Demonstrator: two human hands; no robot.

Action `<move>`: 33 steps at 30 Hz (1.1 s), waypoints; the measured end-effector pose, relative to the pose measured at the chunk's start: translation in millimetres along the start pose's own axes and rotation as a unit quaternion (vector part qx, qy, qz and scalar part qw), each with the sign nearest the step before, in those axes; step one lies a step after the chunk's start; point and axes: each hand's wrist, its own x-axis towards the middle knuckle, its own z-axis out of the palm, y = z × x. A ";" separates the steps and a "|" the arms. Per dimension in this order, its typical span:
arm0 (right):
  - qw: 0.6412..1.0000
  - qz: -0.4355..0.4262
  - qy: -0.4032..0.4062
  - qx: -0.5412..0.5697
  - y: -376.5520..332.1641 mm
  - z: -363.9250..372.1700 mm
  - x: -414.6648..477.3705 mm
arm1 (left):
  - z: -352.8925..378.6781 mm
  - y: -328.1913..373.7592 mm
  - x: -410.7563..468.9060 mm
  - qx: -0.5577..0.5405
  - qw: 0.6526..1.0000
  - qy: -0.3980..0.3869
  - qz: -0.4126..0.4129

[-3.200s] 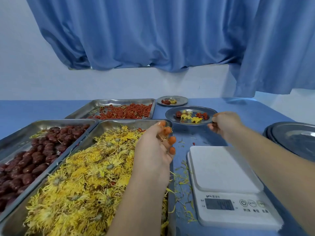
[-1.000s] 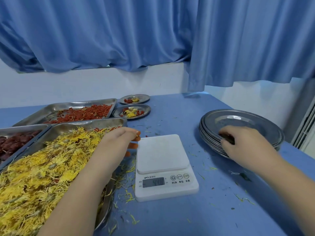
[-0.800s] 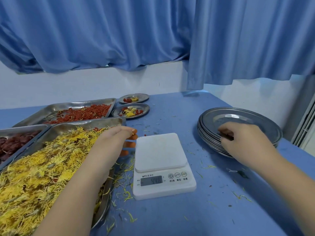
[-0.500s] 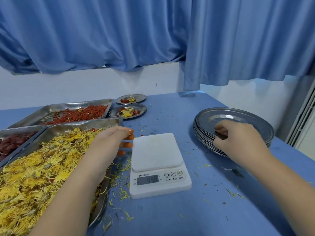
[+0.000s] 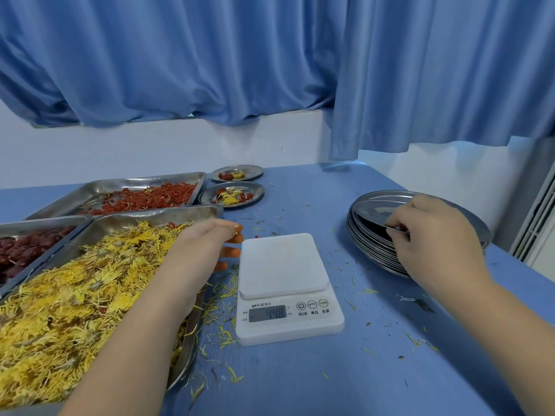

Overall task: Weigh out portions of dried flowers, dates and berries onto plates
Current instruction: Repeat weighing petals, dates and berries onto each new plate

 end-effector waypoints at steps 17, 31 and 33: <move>0.959 -0.268 0.064 0.067 -70.6 13.0 -28.4 | -4.4 2.1 -5.1 -0.008 0.996 0.088 0.022; 0.964 -0.254 -0.027 0.072 -80.8 21.9 -36.6 | 0.8 3.9 -7.4 0.007 0.997 0.070 0.018; 0.965 -0.244 -0.046 0.084 -81.7 20.1 -36.9 | 0.5 4.0 -7.8 0.009 0.997 0.071 0.018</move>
